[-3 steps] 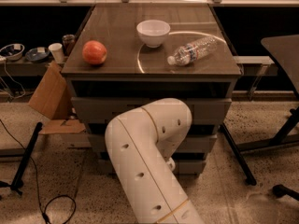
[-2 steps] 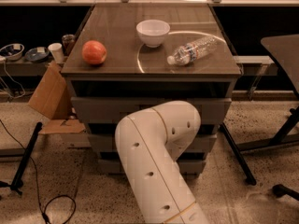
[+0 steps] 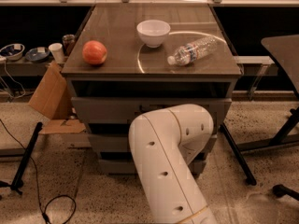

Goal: Open bottom drawer

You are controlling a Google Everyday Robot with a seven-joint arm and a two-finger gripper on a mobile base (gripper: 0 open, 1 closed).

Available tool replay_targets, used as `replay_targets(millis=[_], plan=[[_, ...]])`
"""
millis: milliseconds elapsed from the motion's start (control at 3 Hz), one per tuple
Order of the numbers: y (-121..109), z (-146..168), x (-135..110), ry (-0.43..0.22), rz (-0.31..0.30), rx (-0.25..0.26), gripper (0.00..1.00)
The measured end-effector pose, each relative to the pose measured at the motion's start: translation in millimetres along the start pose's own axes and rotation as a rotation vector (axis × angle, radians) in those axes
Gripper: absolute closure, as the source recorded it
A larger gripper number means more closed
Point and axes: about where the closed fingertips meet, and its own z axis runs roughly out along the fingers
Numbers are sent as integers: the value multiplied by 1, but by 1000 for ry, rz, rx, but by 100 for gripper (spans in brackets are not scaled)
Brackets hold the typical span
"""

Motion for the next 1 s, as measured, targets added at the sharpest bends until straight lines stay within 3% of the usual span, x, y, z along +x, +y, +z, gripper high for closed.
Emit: replay_targets(millis=[333,667,1000], plan=[[-4,-9,-6,-86,55,16,73],[-5,-9,-20,-173,125,0,100],[-4,-4,-31,-210,155,-17,100]])
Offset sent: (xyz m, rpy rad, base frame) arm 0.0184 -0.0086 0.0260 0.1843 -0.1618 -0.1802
